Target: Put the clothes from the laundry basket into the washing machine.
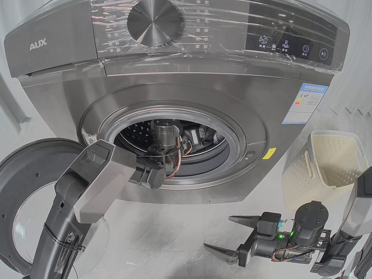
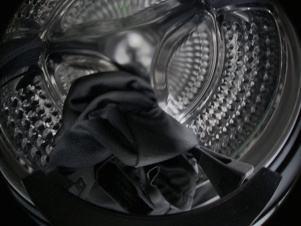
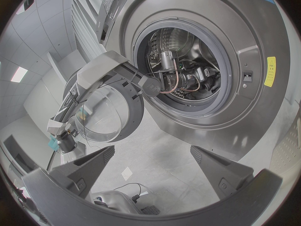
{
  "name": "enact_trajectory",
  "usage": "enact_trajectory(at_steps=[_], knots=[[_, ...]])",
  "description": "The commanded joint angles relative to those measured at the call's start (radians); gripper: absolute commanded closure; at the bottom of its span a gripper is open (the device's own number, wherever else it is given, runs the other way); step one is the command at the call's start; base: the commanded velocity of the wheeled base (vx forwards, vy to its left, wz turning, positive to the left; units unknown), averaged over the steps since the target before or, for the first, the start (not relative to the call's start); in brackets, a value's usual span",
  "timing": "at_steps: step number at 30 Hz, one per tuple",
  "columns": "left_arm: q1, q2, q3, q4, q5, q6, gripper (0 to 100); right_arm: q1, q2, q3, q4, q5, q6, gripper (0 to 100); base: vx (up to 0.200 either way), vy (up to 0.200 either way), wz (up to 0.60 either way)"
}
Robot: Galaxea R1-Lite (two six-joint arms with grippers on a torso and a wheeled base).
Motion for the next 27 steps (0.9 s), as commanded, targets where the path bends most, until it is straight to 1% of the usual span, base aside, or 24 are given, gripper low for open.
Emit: enact_trajectory(at_steps=[1,2,3,4,8,9,12,15,16,17,19,21,23,25,26,27], knots=[[-0.002,-0.170,0.258,0.008,-0.015,0.022,0,0.002,-0.002,0.000,0.000,0.001,0.000,0,0.000,0.000,0.00],[-0.002,-0.184,0.293,0.002,-0.020,0.028,0,0.002,-0.003,0.000,0.000,0.001,0.000,0,0.000,0.000,0.00],[-0.002,-0.184,0.293,0.002,-0.020,0.028,0,0.002,-0.003,0.000,0.000,0.001,0.000,0,0.000,0.000,0.00],[-0.004,-0.219,0.370,-0.003,-0.023,0.039,0,0.002,-0.003,0.000,0.000,-0.001,0.000,0,0.000,0.000,0.00],[-0.007,-0.267,0.463,-0.030,-0.023,0.042,0,0.002,-0.003,0.000,0.000,-0.001,0.000,0,0.000,0.000,0.00],[-0.010,-0.278,0.482,-0.037,-0.023,0.047,0,0.002,-0.003,0.002,0.000,-0.001,0.000,0,0.000,0.000,0.00],[-0.024,-0.321,0.571,-0.072,-0.030,0.074,0,-0.003,-0.005,0.003,0.001,-0.001,0.000,0,0.000,0.000,0.00],[-0.045,-0.373,0.689,-0.107,-0.035,0.129,0,-0.004,-0.006,0.011,0.001,-0.001,0.000,0,0.000,0.000,0.00],[-0.053,-0.390,0.723,-0.118,-0.038,0.140,0,-0.004,-0.006,0.014,0.001,-0.001,0.000,0,0.000,0.000,0.00],[-0.071,-0.425,0.792,-0.138,-0.049,0.155,0,-0.006,-0.006,0.020,0.000,-0.001,0.000,0,0.000,0.000,0.00],[-0.079,-0.437,0.819,-0.147,-0.053,0.155,0,-0.009,-0.008,0.020,0.000,-0.001,0.000,0,0.000,0.000,0.00],[-0.119,-0.494,0.939,-0.202,-0.060,0.151,0,-0.021,-0.032,0.031,0.001,-0.001,0.000,0,0.000,0.000,0.00],[-0.127,-0.509,0.965,-0.218,-0.061,0.149,0,-0.024,-0.038,0.037,0.001,-0.001,0.000,0,0.000,0.000,0.00],[-0.156,-0.563,1.071,-0.270,-0.067,0.145,0,-0.042,-0.052,0.055,0.001,-0.001,0.000,0,0.000,0.000,0.00],[-0.160,-0.572,1.094,-0.282,-0.069,0.145,0,-0.046,-0.055,0.058,0.001,-0.001,0.000,0,0.000,0.000,0.00],[-0.180,-0.609,1.174,-0.330,-0.084,0.145,0,-0.052,-0.066,0.072,0.001,-0.001,0.000,0,0.000,0.000,0.00]])
